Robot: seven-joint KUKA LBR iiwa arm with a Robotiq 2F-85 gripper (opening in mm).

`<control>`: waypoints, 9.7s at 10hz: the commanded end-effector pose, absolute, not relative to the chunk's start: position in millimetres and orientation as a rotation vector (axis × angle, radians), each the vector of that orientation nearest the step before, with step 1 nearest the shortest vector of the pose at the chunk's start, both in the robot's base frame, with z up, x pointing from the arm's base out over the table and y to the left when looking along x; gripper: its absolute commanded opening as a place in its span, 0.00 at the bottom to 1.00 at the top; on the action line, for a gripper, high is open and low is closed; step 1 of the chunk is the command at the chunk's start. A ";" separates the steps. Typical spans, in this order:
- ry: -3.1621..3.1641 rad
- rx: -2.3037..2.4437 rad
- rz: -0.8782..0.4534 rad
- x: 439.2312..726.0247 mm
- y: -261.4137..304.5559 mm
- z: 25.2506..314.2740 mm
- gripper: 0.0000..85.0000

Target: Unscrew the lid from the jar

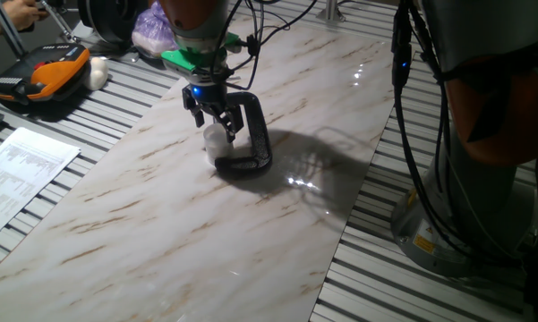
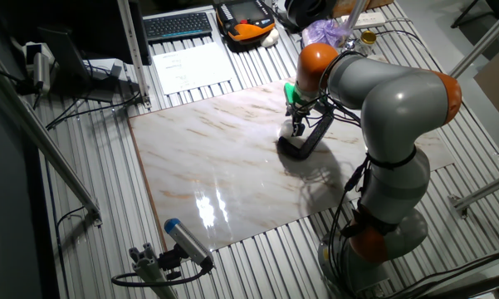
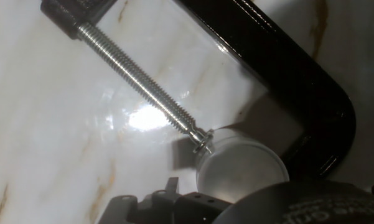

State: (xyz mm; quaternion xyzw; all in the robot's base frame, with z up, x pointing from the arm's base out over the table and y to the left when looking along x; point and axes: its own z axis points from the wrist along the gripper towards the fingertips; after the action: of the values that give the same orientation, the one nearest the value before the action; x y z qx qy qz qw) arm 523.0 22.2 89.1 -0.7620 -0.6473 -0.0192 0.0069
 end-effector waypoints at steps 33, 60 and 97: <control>-2.050 -2.365 -0.047 521.5 21.2 89.2 0.80; -2.152 -2.284 -0.069 522.1 22.0 87.6 0.40; -2.636 -1.746 -0.029 522.7 22.9 89.1 0.20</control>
State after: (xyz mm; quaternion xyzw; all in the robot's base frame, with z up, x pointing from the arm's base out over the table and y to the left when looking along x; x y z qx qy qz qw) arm 522.7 22.9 89.1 -0.5492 -0.8356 -0.0080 -0.0105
